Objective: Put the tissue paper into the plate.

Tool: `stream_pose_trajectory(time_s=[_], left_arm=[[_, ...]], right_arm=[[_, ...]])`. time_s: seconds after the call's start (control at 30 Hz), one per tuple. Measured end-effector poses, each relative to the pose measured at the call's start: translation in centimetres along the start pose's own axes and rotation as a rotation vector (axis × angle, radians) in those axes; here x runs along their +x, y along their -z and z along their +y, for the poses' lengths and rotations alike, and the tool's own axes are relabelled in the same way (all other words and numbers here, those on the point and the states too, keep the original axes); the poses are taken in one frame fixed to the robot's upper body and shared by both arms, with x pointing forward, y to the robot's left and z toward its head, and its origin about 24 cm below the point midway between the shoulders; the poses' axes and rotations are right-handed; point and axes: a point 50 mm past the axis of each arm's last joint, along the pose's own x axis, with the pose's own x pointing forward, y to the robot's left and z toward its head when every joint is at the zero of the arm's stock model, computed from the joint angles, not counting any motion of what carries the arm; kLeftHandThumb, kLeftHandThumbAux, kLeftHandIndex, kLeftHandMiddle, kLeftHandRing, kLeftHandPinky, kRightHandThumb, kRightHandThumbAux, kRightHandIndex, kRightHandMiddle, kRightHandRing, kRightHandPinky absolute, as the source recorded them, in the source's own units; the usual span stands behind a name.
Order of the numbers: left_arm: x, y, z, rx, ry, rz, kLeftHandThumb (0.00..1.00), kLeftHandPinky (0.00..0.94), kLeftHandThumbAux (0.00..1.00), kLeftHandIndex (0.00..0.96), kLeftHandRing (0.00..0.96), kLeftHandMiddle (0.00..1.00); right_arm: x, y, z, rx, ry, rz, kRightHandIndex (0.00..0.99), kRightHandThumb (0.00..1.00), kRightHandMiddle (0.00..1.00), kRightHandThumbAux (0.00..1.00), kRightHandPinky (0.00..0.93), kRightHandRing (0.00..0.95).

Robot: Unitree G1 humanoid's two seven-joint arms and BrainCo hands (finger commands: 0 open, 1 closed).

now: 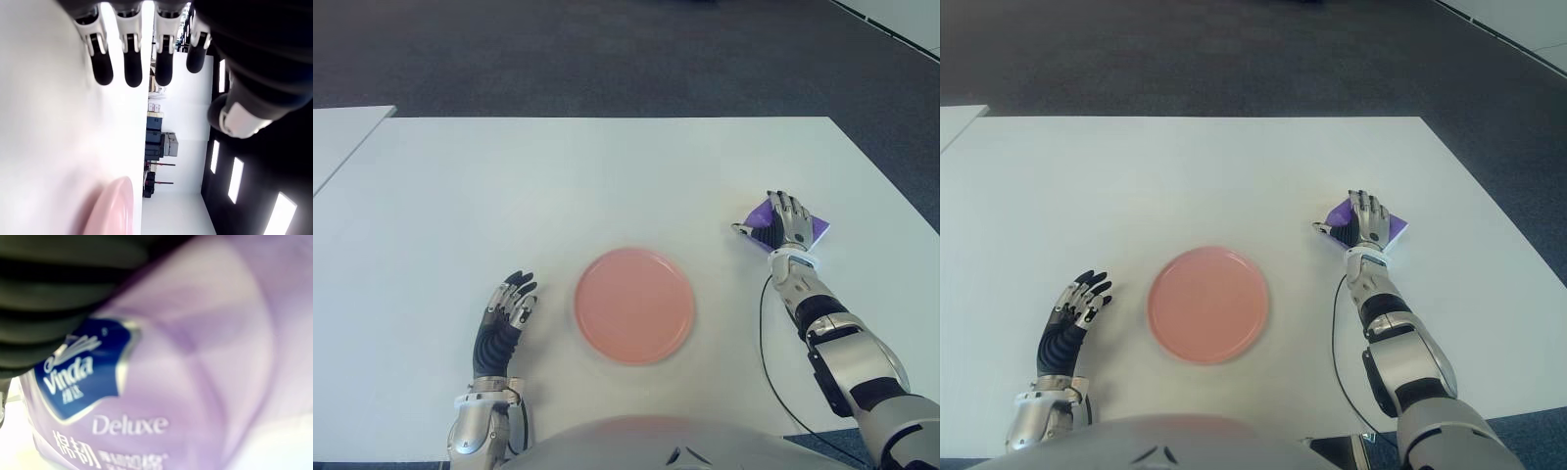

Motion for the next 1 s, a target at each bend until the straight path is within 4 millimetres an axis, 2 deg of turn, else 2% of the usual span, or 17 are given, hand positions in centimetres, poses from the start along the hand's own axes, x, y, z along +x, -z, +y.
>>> stream_pose_trajectory(time_s=[0.17,0.3,0.37,0.4,0.43,0.47,0.5,0.6,0.63,0.7,0.9,1.0], left_arm=[[0.1,-0.1,0.2,0.006,0.006,0.009,0.281,0.232,0.613,0.179,0.203,0.193],[0.1,-0.1,0.3,0.011,0.010,0.015,0.282,0.229,0.618,0.187,0.201,0.192],[0.1,-0.2,0.3,0.015,0.011,0.016,0.276,0.215,0.622,0.192,0.193,0.187],[0.1,-0.2,0.3,0.018,0.011,0.017,0.273,0.209,0.625,0.194,0.188,0.183],[0.1,-0.2,0.4,0.021,0.011,0.017,0.271,0.207,0.625,0.195,0.186,0.182],[0.1,-0.2,0.4,0.024,0.011,0.017,0.269,0.202,0.628,0.198,0.181,0.179],[0.1,-0.2,0.4,0.026,0.010,0.017,0.268,0.199,0.630,0.200,0.178,0.177],[0.1,-0.2,0.6,0.037,0.008,0.018,0.265,0.185,0.634,0.207,0.168,0.172],[0.1,-0.2,0.6,0.043,0.007,0.018,0.265,0.182,0.635,0.208,0.167,0.171],[0.1,-0.3,0.8,0.053,0.001,0.015,0.261,0.181,0.635,0.215,0.163,0.170],[0.0,-0.2,1.5,0.071,-0.030,-0.002,0.257,0.191,0.633,0.220,0.163,0.168],[-0.1,-0.3,1.7,0.073,-0.044,-0.017,0.268,0.209,0.633,0.224,0.172,0.172]], right_arm=[[0.1,-0.5,0.2,0.002,-0.007,0.021,0.020,0.265,0.048,0.409,0.121,0.052],[0.2,-0.6,0.3,0.009,-0.011,0.031,0.159,0.321,0.194,0.435,0.250,0.196],[0.2,-0.7,0.2,0.016,-0.007,0.033,0.266,0.412,0.325,0.485,0.349,0.315],[0.2,-0.8,0.2,0.019,-0.001,0.034,0.322,0.515,0.402,0.565,0.427,0.397],[0.2,-0.9,0.2,0.021,0.007,0.036,0.342,0.552,0.430,0.593,0.455,0.427],[0.2,-1.1,0.3,0.022,0.012,0.038,0.373,0.608,0.489,0.634,0.525,0.488],[0.2,-1.2,0.3,0.024,0.018,0.038,0.393,0.644,0.526,0.659,0.571,0.527],[0.2,-1.8,0.5,0.021,0.032,0.042,0.419,0.693,0.597,0.690,0.632,0.593],[0.1,-1.9,0.5,0.021,0.038,0.042,0.422,0.699,0.607,0.693,0.639,0.602],[0.1,-2.1,0.6,0.023,0.052,0.041,0.420,0.787,0.548,0.682,0.658,0.650],[-0.4,-2.7,0.9,0.041,0.122,0.041,0.412,0.841,0.510,0.677,0.670,0.696],[-0.7,-3.1,1.2,0.068,0.150,0.032,0.407,0.846,0.505,0.678,0.572,0.700]])
